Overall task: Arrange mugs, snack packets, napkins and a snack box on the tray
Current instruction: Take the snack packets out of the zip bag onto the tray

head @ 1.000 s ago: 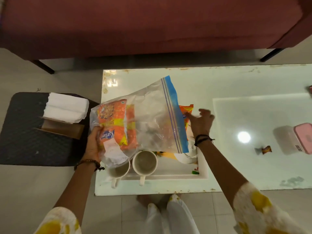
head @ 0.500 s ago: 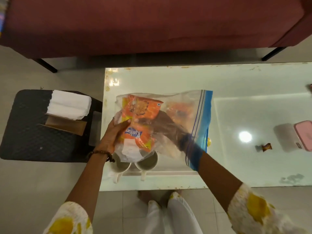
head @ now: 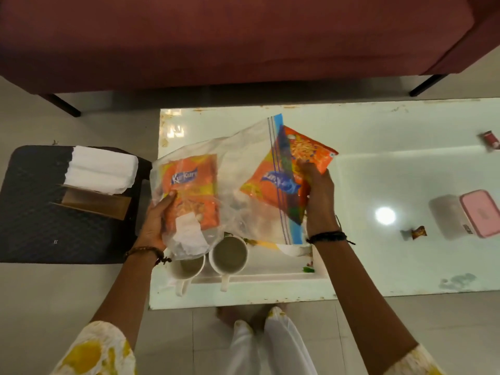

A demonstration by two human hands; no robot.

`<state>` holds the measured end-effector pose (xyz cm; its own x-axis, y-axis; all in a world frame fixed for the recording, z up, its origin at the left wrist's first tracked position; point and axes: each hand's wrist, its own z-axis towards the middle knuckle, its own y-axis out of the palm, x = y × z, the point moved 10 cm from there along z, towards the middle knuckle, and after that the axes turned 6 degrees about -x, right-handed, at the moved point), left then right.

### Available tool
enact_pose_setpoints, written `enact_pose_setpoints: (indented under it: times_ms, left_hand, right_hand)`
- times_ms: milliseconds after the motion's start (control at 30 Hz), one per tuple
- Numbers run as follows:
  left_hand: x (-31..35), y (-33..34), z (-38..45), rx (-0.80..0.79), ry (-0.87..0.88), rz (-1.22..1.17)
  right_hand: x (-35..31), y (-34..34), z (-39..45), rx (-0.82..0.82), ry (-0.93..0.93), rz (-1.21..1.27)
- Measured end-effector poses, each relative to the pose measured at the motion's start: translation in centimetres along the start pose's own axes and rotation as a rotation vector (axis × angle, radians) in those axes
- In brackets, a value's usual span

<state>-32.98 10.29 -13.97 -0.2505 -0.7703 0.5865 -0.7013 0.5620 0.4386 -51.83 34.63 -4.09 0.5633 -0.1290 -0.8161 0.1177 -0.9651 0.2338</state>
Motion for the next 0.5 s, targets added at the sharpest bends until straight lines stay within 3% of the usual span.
enact_pose_setpoints:
  times_ms: [133, 267, 367, 500]
  left_hand:
    - [0.4, -2.0, -0.6, 0.079, 0.080, -0.030]
    - [0.2, -3.2, -0.9, 0.114, 0.082, -0.109]
    - [0.7, -3.0, -1.2, 0.119, 0.099, -0.074]
    - [0.7, -2.2, -1.0, 0.109, 0.089, -0.035]
  right_hand:
    - [-0.1, -4.1, -0.6, 0.143, 0.004, 0.158]
    - [0.2, -7.3, -0.3, 0.166, 0.022, -0.037]
    - [1.2, -7.1, 1.4, -0.020, 0.116, -0.733]
    - [5.6, -4.3, 2.8, -0.489, 0.326, -1.663]
